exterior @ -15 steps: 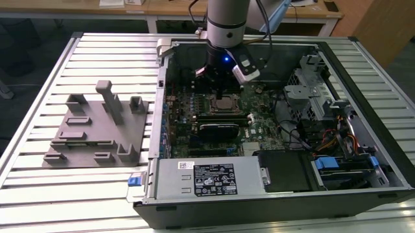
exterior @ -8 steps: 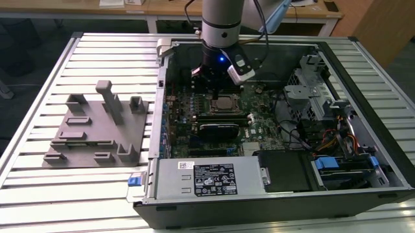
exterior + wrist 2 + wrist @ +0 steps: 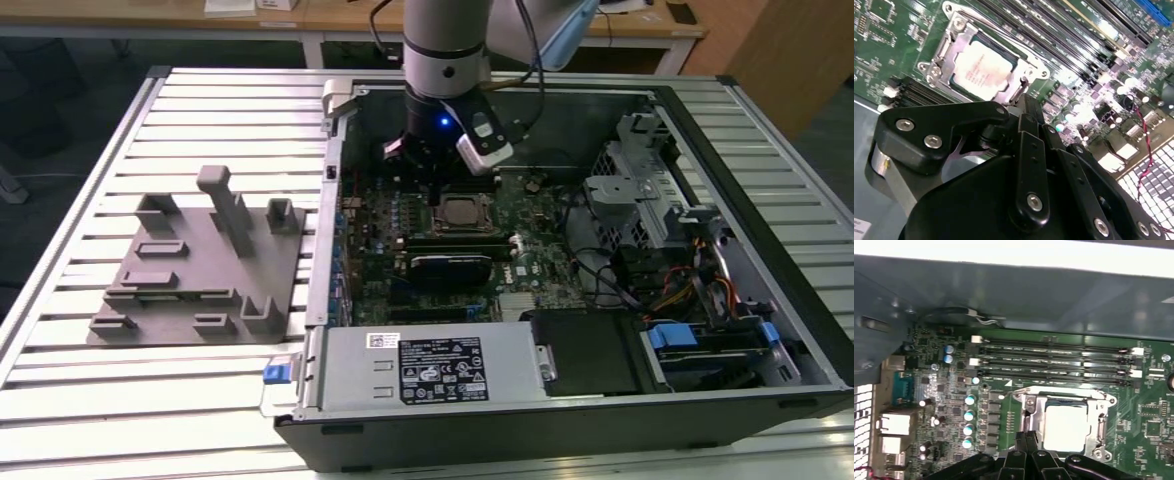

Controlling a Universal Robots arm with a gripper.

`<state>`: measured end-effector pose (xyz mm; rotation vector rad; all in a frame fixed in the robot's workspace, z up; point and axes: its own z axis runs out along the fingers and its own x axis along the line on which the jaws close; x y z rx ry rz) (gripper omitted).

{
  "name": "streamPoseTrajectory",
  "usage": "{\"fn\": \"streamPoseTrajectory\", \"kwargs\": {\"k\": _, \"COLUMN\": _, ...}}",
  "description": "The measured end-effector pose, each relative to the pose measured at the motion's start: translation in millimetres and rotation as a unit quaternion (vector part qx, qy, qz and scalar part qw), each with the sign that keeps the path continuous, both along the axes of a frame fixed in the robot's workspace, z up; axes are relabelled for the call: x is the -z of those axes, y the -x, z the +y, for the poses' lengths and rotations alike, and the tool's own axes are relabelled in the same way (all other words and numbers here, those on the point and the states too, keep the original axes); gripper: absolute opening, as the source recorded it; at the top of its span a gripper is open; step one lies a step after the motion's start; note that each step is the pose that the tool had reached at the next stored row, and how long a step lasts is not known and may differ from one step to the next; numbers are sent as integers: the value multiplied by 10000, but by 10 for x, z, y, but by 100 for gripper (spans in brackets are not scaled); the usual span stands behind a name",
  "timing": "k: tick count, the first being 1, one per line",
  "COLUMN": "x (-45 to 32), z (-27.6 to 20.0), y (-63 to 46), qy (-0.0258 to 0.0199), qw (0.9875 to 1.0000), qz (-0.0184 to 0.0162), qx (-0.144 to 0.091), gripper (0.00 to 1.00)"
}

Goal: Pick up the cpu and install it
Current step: 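Install the first cpu locking lever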

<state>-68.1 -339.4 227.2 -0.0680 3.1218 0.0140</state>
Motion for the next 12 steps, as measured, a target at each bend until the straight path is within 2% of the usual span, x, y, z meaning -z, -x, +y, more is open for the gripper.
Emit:
{"fn": "streamPoseTrajectory", "kwargs": {"k": 6, "x": -1, "z": 0, "y": 60, "qy": -7, "qw": 10000, "qz": 0, "qx": 0, "gripper": 11}}
{"fn": "streamPoseTrajectory", "kwargs": {"k": 12, "x": -105, "z": 0, "y": 61, "qy": -7, "qw": 10000, "qz": -5, "qx": 0, "gripper": 11}}
